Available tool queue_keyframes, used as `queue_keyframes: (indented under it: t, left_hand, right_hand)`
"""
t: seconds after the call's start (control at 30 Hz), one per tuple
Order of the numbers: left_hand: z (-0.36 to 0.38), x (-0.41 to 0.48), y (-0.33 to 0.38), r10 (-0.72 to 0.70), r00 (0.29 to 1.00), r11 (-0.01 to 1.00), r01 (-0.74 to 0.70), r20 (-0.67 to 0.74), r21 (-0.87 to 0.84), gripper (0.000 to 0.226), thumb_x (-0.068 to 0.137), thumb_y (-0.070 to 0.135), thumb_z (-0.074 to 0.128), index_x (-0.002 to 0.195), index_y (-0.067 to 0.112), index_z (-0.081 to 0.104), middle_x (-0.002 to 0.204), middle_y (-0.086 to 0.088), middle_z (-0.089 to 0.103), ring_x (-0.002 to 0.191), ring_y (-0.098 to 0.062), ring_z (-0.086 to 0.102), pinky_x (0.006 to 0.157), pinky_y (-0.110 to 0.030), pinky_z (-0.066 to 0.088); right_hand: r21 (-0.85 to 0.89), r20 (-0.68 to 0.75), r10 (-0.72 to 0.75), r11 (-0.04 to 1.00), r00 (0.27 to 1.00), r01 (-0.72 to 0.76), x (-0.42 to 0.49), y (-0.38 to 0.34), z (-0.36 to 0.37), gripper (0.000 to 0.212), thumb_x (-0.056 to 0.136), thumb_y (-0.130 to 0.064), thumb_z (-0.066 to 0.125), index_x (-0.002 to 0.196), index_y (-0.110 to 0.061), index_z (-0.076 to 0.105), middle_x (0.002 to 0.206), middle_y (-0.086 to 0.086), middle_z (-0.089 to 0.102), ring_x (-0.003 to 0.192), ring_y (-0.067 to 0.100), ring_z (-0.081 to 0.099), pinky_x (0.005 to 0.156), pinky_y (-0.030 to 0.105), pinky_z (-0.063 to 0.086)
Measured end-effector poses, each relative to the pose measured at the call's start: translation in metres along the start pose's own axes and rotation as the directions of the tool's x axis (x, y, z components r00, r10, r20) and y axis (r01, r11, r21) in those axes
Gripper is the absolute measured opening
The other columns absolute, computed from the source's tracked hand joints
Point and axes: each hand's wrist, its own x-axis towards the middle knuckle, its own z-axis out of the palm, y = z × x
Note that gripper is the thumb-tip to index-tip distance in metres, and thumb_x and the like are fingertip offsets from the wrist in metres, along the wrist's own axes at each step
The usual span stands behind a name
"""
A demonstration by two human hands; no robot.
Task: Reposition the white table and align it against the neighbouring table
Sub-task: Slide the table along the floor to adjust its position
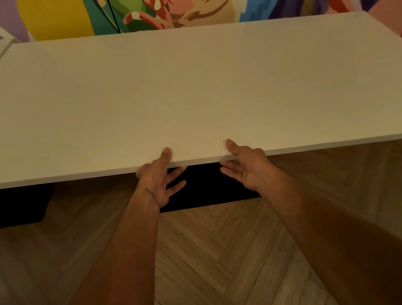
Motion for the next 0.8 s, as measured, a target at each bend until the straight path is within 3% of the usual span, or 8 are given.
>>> queue_keyframes:
  t: [0.4, 0.5, 0.67, 0.73, 0.8]
  left_hand:
    - [0.007, -0.014, 0.005, -0.018, 0.999, 1.0, 0.017, -0.035, -0.013, 0.056, 0.091, 0.037, 0.077, 0.137, 0.015, 0.055, 0.122, -0.005, 0.071, 0.093, -0.019, 0.076, 0.055, -0.036, 0.062]
    - [0.018, -0.022, 0.0, -0.027, 0.999, 0.996, 0.025, -0.024, -0.09, 0.047, 0.094, 0.036, 0.074, 0.134, 0.016, 0.06, 0.124, -0.008, 0.069, 0.094, -0.017, 0.072, 0.063, -0.036, 0.061]
    - [0.055, -0.036, -0.017, -0.095, 0.985, 0.994, 0.102, 0.144, -0.044, 0.028, 0.094, 0.037, 0.074, 0.114, 0.019, 0.067, 0.122, -0.008, 0.068, 0.1, -0.019, 0.068, 0.081, -0.036, 0.059]
    - [0.073, -0.035, -0.019, -0.106, 0.984, 0.994, 0.11, 0.143, -0.017, 0.03, 0.091, 0.036, 0.077, 0.113, 0.019, 0.067, 0.123, -0.008, 0.067, 0.101, -0.02, 0.068, 0.076, -0.036, 0.061]
    - [0.085, -0.032, -0.023, -0.118, 0.985, 0.993, 0.119, 0.125, 0.006, 0.046, 0.086, 0.034, 0.082, 0.126, 0.017, 0.065, 0.122, -0.007, 0.069, 0.1, -0.019, 0.071, 0.066, -0.036, 0.062]
  right_hand:
    - [-0.066, 0.046, 0.038, 0.997, 0.998, -0.035, -0.008, -0.005, -0.012, 0.056, 0.085, -0.03, 0.081, 0.128, -0.005, 0.056, 0.118, 0.015, 0.063, 0.096, 0.022, 0.071, 0.069, 0.039, 0.063]
    - [-0.014, -0.021, 0.013, 1.0, 1.0, -0.013, -0.009, -0.013, -0.031, 0.05, 0.085, -0.025, 0.08, 0.126, -0.005, 0.059, 0.116, 0.013, 0.064, 0.095, 0.021, 0.069, 0.069, 0.036, 0.063]
    - [0.002, -0.066, -0.004, 1.0, 0.998, 0.005, -0.004, -0.034, -0.056, 0.051, 0.081, -0.024, 0.084, 0.123, -0.006, 0.06, 0.113, 0.014, 0.065, 0.093, 0.023, 0.069, 0.065, 0.037, 0.064]
    - [-0.023, -0.039, 0.018, 1.0, 0.999, -0.019, -0.002, -0.039, -0.056, 0.047, 0.081, -0.025, 0.084, 0.119, -0.006, 0.061, 0.113, 0.015, 0.066, 0.094, 0.025, 0.07, 0.066, 0.039, 0.064]
    - [-0.042, -0.021, 0.033, 0.999, 0.999, -0.034, 0.001, -0.04, -0.053, 0.039, 0.084, -0.024, 0.081, 0.111, -0.006, 0.061, 0.111, 0.015, 0.066, 0.091, 0.025, 0.07, 0.062, 0.038, 0.064]
